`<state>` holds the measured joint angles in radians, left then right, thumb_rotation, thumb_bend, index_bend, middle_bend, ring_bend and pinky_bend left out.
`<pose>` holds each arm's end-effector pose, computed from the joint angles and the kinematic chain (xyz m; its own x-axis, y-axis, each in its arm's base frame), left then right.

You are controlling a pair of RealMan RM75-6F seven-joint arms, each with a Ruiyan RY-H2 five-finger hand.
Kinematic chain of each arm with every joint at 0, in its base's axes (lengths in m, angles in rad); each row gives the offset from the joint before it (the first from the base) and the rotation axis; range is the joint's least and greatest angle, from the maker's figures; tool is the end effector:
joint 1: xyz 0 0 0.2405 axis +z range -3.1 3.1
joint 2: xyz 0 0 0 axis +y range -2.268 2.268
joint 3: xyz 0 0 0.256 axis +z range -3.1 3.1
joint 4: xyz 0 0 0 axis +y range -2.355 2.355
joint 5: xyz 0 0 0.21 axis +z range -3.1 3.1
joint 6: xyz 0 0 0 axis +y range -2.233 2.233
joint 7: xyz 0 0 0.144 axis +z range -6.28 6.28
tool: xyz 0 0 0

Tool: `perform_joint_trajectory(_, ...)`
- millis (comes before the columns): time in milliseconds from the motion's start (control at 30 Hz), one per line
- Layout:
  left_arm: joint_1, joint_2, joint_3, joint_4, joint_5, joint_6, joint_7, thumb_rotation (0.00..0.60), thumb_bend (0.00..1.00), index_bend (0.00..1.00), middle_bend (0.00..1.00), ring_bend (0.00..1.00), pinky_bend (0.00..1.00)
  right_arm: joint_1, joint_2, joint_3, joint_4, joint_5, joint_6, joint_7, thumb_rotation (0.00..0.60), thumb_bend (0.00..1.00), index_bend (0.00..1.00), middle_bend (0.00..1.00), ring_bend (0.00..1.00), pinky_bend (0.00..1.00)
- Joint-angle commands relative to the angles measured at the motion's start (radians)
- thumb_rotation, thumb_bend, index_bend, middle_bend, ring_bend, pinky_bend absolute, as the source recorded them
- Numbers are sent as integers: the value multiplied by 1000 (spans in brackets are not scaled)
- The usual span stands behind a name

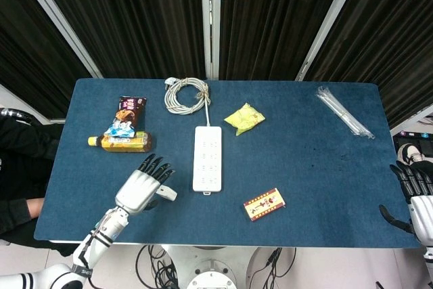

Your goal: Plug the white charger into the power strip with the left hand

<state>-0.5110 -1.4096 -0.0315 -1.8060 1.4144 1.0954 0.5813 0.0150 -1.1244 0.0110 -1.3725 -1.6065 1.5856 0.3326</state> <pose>-0.1534 0.2408 0.0090 0.5877 0.1713 0.7907 0.7296 -0.5345 -0.4265 -0.3488 -0.1514 0.1832 0.3065 0.0178 0.9517 -0.9502 -0.0543 0.3070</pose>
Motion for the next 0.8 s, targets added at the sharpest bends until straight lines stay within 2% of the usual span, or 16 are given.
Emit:
perform_joint_trajectory(33,-15,-30,4,15,-25,-37,-37,600,230,240,189,63,32,-1,1,-1,-2,-2,2,-2,600,212,0,29,0,0)
perform_joint_trajectory(133,-35,-64,-10,46,-71,-78,-63,600,263,263,217,97,62,-3,1,-2,-3,-4,5,-3,600,212,0,29,0,0)
perform_joint_trajectory(300,-53,-111,-22,97,-110,-87,-36,600,308,298,276,153,90,-5,0,-3,-2,0,3,-2,600,212,0,29,0,0)
perform_joint_trajectory(800,-53,-127,-14,149,-134,-75,-100,600,336,358,351,224,125,11,0,0,-13,6,-28,-16,600,209,0,34,0,0)
